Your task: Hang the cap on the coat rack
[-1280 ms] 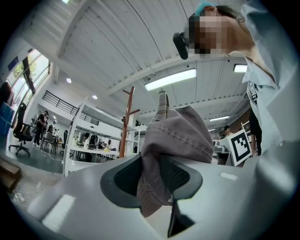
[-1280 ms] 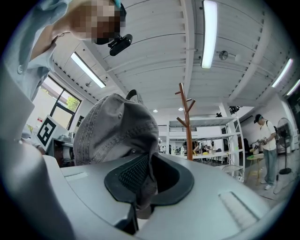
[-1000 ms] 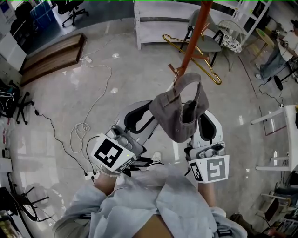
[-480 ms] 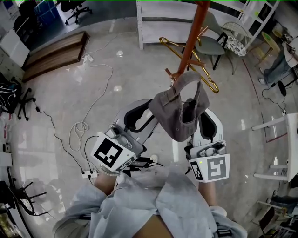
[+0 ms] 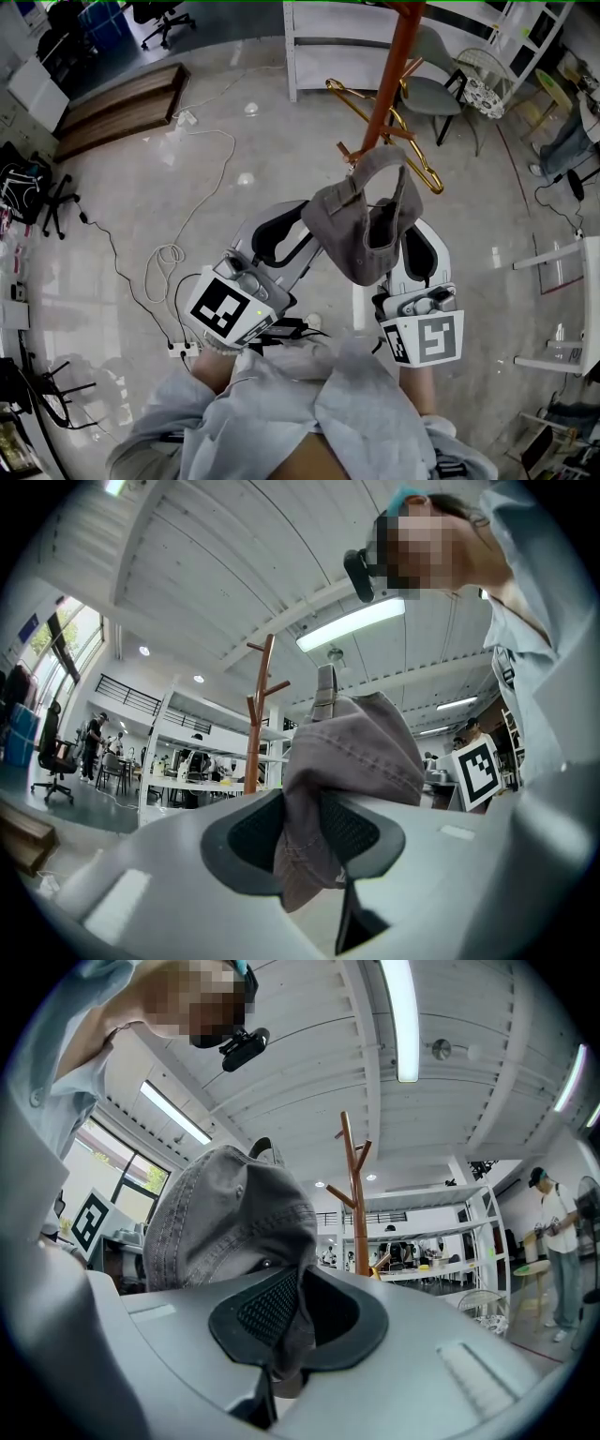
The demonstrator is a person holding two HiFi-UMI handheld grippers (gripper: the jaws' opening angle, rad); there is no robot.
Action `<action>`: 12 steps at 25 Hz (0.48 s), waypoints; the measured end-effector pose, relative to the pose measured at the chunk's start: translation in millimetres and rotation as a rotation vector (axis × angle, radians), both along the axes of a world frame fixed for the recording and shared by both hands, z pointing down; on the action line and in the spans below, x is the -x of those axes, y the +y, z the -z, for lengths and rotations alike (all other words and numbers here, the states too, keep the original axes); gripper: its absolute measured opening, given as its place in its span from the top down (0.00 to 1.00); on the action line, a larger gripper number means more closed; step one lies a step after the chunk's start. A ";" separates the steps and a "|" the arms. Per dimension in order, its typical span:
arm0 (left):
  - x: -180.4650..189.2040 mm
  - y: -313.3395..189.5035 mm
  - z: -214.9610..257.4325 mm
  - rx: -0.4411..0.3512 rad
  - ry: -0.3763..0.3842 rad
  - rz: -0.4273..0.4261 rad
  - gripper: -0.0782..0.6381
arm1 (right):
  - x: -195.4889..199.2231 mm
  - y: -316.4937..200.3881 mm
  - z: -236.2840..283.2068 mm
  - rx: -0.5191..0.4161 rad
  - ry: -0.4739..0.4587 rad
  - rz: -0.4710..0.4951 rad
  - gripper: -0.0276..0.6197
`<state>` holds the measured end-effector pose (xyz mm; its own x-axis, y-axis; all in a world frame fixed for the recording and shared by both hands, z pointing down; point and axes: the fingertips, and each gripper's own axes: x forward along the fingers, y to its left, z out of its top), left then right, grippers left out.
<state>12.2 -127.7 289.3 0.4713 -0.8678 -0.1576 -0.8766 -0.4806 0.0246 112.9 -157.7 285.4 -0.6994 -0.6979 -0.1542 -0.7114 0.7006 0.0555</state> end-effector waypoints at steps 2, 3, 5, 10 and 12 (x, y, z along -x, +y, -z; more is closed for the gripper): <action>0.7 -1.1 -0.9 0.002 -0.001 -0.002 0.72 | 0.4 -0.2 -1.2 0.001 -0.003 -0.003 0.91; 1.2 -2.2 -1.2 0.004 -0.001 -0.004 0.72 | 0.6 -0.6 -1.7 0.003 -0.003 -0.006 0.91; 1.9 -4.5 -1.2 0.007 -0.001 -0.011 0.72 | 0.9 -1.6 -1.9 0.007 -0.004 -0.015 0.91; -0.4 -11.4 1.4 0.007 -0.003 -0.041 0.72 | -1.6 -6.3 0.5 0.010 0.000 -0.041 0.91; -2.0 -16.4 2.0 0.004 -0.004 -0.052 0.72 | -3.6 -10.1 1.1 0.009 -0.001 -0.050 0.91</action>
